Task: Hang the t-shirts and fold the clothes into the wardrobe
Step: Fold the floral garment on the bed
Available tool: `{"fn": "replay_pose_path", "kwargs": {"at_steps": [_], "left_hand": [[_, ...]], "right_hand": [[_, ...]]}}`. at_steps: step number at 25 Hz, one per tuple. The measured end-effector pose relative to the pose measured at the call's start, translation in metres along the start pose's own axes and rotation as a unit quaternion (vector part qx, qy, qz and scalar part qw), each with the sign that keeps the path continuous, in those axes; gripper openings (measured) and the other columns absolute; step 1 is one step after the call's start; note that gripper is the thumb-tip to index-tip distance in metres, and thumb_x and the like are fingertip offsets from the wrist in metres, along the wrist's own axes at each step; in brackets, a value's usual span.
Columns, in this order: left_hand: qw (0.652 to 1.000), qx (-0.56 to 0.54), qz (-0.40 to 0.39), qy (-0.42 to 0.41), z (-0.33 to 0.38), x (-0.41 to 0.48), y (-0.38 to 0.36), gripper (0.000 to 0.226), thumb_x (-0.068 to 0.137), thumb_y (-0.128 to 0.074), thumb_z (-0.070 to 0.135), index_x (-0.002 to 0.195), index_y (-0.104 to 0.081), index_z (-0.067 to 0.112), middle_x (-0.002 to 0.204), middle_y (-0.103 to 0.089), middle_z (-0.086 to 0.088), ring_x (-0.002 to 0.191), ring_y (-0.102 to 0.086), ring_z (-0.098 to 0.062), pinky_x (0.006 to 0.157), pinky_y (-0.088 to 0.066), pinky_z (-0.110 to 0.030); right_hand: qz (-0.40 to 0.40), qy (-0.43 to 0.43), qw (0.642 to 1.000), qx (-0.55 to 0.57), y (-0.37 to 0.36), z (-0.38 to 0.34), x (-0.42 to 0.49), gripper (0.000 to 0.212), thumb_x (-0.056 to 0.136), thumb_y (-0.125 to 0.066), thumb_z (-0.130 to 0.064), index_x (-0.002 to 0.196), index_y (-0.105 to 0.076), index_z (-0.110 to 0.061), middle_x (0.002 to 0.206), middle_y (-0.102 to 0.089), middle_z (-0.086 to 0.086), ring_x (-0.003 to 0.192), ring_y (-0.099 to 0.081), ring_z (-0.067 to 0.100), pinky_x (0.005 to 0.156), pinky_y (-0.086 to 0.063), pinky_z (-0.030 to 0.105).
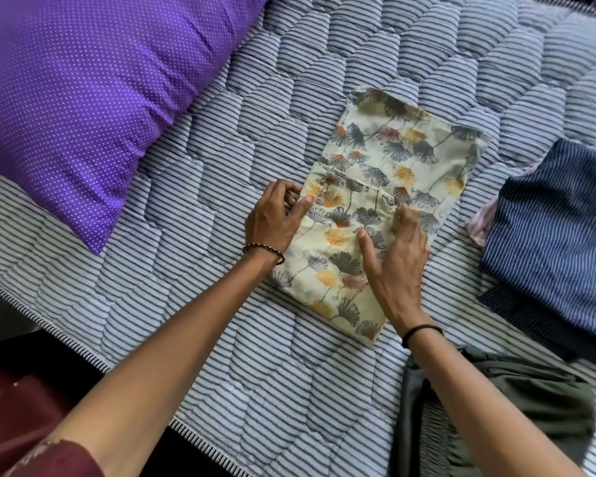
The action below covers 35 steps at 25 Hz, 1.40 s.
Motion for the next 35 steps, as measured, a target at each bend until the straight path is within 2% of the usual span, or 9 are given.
{"fn": "replay_pose_path", "kwargs": {"at_steps": [7,11,15,18,22,27,30,32,35], "left_hand": [[0.989,0.011,-0.128,0.073,-0.023,-0.011,0.009,0.059,0.084,-0.052,0.072,0.083,-0.067,0.014,0.063,-0.061,0.001,0.052,-0.053,-0.018,0.051,-0.042,-0.027],[0.893,-0.166,-0.387,0.160,-0.027,-0.015,0.008,0.056,0.078,-0.068,0.058,0.108,-0.065,0.011,0.093,-0.071,-0.007,0.068,-0.064,-0.013,0.054,-0.047,-0.020],[0.853,-0.134,-0.481,0.155,-0.032,-0.018,0.011,0.052,0.058,-0.077,0.060,0.064,-0.062,0.010,0.062,-0.059,0.000,0.053,-0.051,-0.012,0.048,-0.038,-0.020],[0.851,-0.086,-0.493,0.156,-0.042,-0.021,0.017,0.051,0.053,-0.080,0.066,0.043,-0.061,0.020,0.050,-0.056,0.009,0.045,-0.049,-0.005,0.046,-0.037,-0.015],[0.849,-0.133,-0.486,0.159,-0.042,-0.030,0.019,0.048,0.063,-0.075,0.060,0.064,-0.061,0.014,0.053,-0.060,0.008,0.048,-0.053,-0.005,0.047,-0.042,-0.016],[0.902,-0.054,-0.410,0.120,-0.043,-0.035,0.023,0.050,0.079,-0.065,0.066,0.095,-0.070,0.019,0.082,-0.075,0.005,0.074,-0.071,-0.014,0.064,-0.055,-0.029],[0.927,0.056,-0.364,0.071,-0.045,-0.039,0.019,0.073,0.080,-0.051,0.079,0.101,-0.069,0.011,0.082,-0.070,-0.001,0.070,-0.062,-0.020,0.058,-0.045,-0.030],[0.934,0.071,-0.342,0.067,-0.043,-0.041,0.018,0.085,0.080,-0.040,0.079,0.102,-0.066,0.002,0.074,-0.056,-0.003,0.063,-0.049,-0.018,0.052,-0.032,-0.024],[0.946,0.075,-0.310,0.062,-0.041,-0.041,0.018,0.096,0.072,-0.030,0.084,0.102,-0.064,-0.001,0.070,-0.052,-0.002,0.062,-0.047,-0.016,0.051,-0.033,-0.023]], "right_hand": [[-0.115,-0.109,0.984,0.075,0.020,-0.007,0.027,0.052,0.097,-0.062,-0.050,0.123,-0.053,-0.007,0.102,-0.059,0.008,0.092,-0.059,0.028,0.088,-0.055,0.050],[-0.166,-0.125,0.976,0.071,0.022,-0.003,0.034,0.052,0.098,-0.059,-0.054,0.097,-0.057,-0.002,0.081,-0.056,0.008,0.069,-0.053,0.025,0.065,-0.053,0.045],[-0.219,-0.110,0.964,0.103,0.026,-0.008,0.028,0.043,0.103,-0.057,-0.041,0.094,-0.061,0.001,0.070,-0.054,-0.003,0.051,-0.048,0.009,0.048,-0.041,0.019],[-0.247,-0.105,0.954,0.134,0.031,-0.006,0.020,0.038,0.100,-0.060,-0.044,0.095,-0.067,-0.007,0.076,-0.067,0.000,0.060,-0.063,0.008,0.060,-0.058,0.039],[-0.255,-0.119,0.949,0.142,0.034,0.000,0.007,0.032,0.098,-0.062,-0.049,0.098,-0.072,-0.019,0.088,-0.077,0.007,0.076,-0.075,0.025,0.076,-0.063,0.050],[-0.214,-0.114,0.962,0.123,0.030,-0.005,0.001,0.034,0.105,-0.054,-0.038,0.115,-0.069,-0.010,0.087,-0.073,0.007,0.065,-0.065,0.018,0.051,-0.051,0.017],[-0.232,-0.122,0.954,0.145,0.029,-0.001,0.000,0.044,0.101,-0.056,-0.051,0.111,-0.068,-0.010,0.102,-0.074,0.011,0.081,-0.072,0.023,0.069,-0.058,0.027],[-0.289,-0.161,0.918,0.219,0.032,0.004,-0.001,0.047,0.094,-0.066,-0.052,0.118,-0.067,-0.012,0.108,-0.072,-0.003,0.092,-0.072,0.006,0.081,-0.058,0.022],[-0.341,-0.142,0.909,0.193,0.035,0.010,-0.002,0.045,0.082,-0.080,-0.045,0.109,-0.071,-0.011,0.095,-0.072,-0.010,0.079,-0.069,-0.002,0.072,-0.054,0.018]]}}
Point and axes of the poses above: each hand's wrist, its own x-axis towards the middle knuckle, its own y-axis out of the back of the hand, z = x × y, the point moved 4 cm from there along x, towards the middle knuckle
